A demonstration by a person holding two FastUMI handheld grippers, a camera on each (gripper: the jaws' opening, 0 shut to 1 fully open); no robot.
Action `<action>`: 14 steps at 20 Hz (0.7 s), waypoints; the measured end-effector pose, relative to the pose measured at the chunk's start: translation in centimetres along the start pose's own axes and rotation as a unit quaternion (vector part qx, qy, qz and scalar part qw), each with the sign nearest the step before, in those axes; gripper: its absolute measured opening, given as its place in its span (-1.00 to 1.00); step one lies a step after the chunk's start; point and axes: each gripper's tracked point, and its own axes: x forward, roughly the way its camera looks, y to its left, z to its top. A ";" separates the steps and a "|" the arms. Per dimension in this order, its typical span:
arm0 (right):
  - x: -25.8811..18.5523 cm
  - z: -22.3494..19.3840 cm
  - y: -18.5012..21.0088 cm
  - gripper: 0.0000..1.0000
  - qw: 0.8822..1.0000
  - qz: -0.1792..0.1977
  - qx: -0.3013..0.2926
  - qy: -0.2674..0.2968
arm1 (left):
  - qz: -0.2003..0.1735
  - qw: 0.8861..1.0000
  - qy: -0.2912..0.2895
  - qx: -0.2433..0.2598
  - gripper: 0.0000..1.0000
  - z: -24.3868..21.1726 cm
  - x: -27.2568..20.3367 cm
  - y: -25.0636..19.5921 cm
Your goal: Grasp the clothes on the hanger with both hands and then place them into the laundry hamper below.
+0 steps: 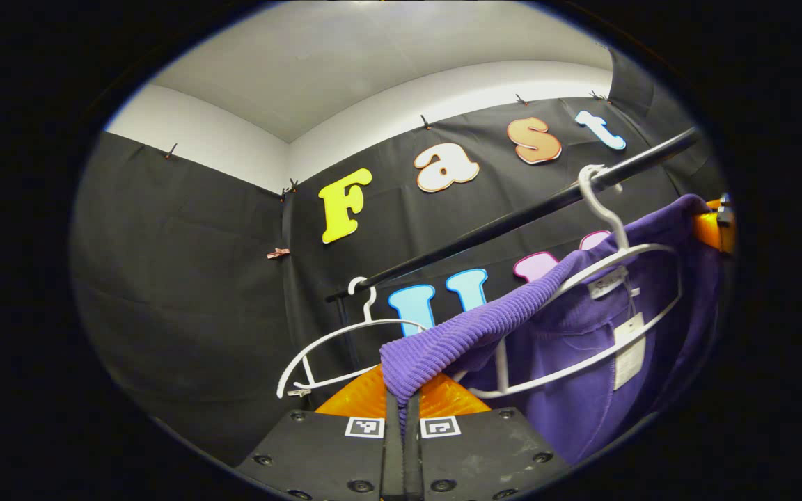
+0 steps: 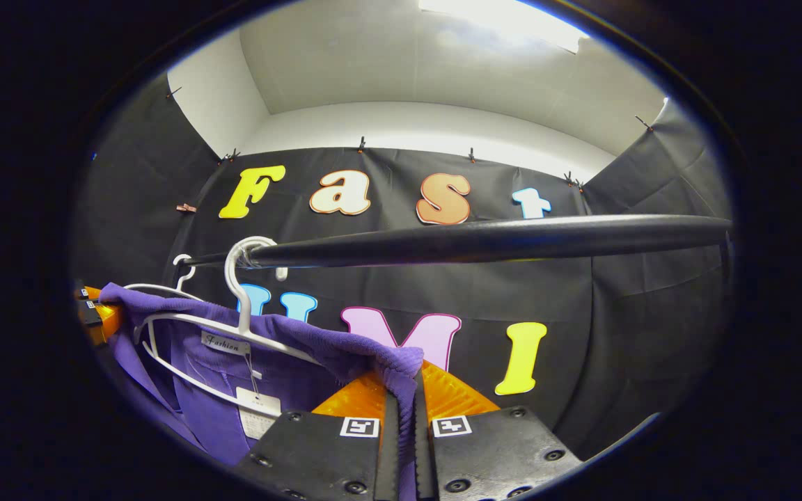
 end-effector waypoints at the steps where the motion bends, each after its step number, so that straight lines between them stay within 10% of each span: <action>1: 0.4 -0.1 -0.1 -0.73 1.000 -0.002 -0.004 -0.004 | -0.004 1.000 0.007 -0.004 -0.88 -0.5 0.6 -0.3; 14: 3.7 -0.4 -1.7 -0.75 0.998 -0.031 -0.045 -0.039 | -0.090 0.984 0.126 -0.083 -0.91 -9.7 1.7 -7.1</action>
